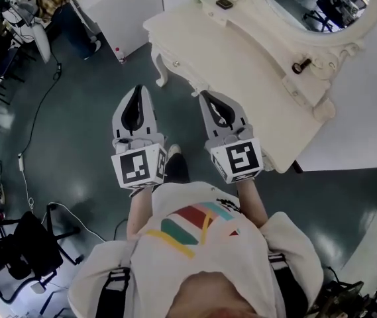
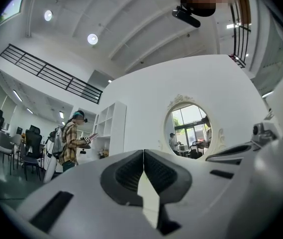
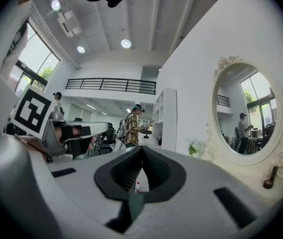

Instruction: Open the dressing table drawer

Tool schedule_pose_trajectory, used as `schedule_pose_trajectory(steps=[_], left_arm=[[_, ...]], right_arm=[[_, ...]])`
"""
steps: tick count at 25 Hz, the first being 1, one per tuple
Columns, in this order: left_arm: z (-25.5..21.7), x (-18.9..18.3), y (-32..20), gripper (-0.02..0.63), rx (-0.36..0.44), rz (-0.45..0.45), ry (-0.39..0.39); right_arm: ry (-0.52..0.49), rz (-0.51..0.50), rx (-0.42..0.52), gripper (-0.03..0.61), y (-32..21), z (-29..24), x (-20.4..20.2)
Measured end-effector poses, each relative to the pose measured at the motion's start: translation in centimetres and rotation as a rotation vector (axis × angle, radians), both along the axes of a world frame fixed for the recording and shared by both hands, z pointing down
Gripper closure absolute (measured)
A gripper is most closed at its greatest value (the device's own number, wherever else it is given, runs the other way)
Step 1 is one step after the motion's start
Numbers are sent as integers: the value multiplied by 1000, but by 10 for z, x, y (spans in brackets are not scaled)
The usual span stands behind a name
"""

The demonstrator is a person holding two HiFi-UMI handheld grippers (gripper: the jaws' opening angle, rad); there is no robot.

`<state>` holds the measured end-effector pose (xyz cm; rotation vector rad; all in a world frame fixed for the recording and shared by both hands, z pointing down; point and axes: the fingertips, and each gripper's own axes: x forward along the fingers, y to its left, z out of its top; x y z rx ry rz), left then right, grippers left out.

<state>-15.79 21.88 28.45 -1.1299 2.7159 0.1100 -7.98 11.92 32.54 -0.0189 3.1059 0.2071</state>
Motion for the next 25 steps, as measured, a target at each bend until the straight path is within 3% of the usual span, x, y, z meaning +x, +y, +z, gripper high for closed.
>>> schedule_pose_trajectory(steps=[6,12,25], left_arm=[[-19,-97,-26,607,-10,47,5],[-29,-165,-41,606,1,72,38],[-12,-201,-85,606,-13,100,46]], right_arm=[[-4,38,-36,578,-23,-18,-97],[-6,73,-32,578,-38,-29,-157],[-22,50,-87,578,-66,-31,-218]])
